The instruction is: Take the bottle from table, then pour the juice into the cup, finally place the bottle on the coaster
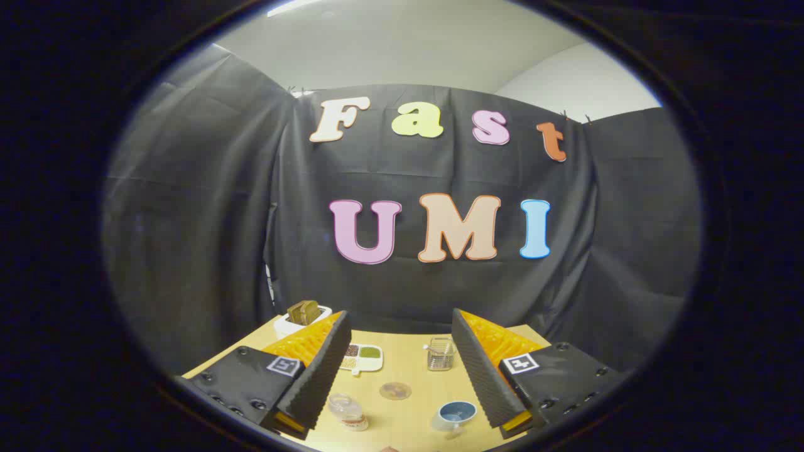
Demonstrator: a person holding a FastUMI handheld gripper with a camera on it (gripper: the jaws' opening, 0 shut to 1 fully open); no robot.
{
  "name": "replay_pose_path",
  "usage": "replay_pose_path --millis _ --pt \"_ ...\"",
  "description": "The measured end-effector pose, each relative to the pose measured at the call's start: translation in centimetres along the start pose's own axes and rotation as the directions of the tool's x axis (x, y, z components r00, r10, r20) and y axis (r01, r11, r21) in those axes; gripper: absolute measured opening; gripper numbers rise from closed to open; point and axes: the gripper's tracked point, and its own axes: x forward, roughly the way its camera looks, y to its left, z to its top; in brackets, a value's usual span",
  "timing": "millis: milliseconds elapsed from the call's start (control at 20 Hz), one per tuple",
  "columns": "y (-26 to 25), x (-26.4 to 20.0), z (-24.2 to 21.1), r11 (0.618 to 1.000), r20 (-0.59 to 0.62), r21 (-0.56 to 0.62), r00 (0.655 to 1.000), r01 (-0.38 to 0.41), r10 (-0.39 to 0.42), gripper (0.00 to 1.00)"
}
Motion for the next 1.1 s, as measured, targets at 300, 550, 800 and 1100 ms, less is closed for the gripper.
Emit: replay_pose_path --millis 300,550,800,1100 --pt "1.0 -1.0 0.2 1.0 0.001 -0.007 1.0 -0.016 0.016 1.0" --pt "2.0 -1.5 -0.5 1.0 -0.012 -0.01 1.0 -0.029 0.029 1.0" --pt "3.6 -1.5 -0.9 0.999 -0.015 -0.036 0.999 -0.029 0.029 1.0" --pt "7.7 -1.4 -2.3 0.999 -0.038 -0.021 0.998 -0.046 0.045 1.0"
